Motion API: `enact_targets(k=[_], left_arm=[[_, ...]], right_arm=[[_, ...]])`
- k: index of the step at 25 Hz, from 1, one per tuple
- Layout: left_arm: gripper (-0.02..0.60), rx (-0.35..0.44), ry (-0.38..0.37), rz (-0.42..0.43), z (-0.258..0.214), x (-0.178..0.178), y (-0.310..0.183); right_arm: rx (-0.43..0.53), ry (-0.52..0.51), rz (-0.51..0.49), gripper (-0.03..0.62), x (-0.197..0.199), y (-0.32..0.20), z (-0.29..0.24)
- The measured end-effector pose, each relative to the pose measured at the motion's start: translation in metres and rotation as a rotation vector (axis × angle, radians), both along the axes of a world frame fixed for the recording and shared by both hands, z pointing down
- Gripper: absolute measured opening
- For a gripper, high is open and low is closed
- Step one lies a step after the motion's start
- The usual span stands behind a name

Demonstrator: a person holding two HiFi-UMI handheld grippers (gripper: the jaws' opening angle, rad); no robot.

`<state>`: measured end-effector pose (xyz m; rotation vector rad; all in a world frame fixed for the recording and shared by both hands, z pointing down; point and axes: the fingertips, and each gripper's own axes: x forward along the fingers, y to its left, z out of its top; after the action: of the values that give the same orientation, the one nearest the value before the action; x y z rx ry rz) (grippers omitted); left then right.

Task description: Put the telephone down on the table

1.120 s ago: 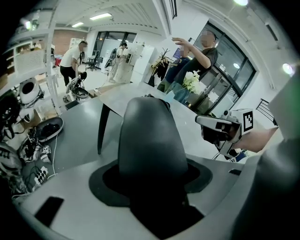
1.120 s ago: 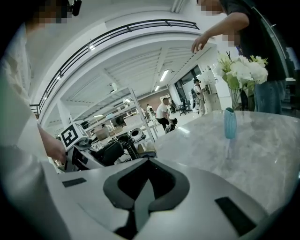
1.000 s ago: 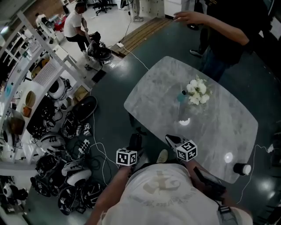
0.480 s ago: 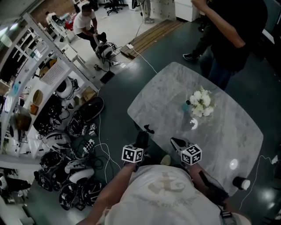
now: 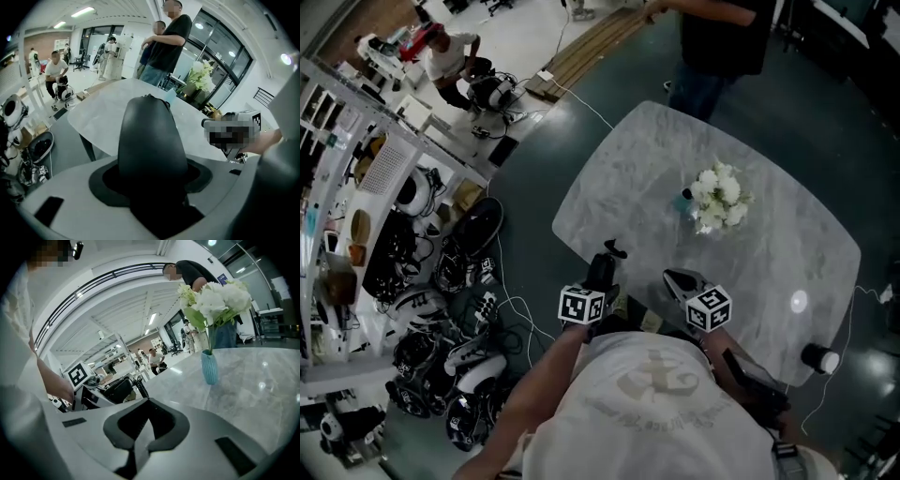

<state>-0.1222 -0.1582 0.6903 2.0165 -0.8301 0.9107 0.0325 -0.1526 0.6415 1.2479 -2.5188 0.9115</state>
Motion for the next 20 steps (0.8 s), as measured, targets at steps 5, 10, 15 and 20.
enact_targets(k=[5,10,15,20], left_arm=[[0.279,-0.004,0.001,0.046,0.007,0.013,-0.027],[0.279,-0.008,-0.002,0.107,0.014,0.031,-0.054],[0.279,0.024,-0.007,0.21,0.02,0.046,-0.076],[0.279,0.048,-0.054,0.277,0.037,0.061,-0.097]], right_arm=[[-0.03,0.015,0.041,0.015,0.005,-0.006,0.005],[-0.032,0.028,0.078,0.015,0.014,-0.023,0.0],[-0.048,0.038,0.121,0.015,0.014,-0.027,-0.001],[-0.075,0.051,0.165,0.015,0.02,-0.026,0.008]])
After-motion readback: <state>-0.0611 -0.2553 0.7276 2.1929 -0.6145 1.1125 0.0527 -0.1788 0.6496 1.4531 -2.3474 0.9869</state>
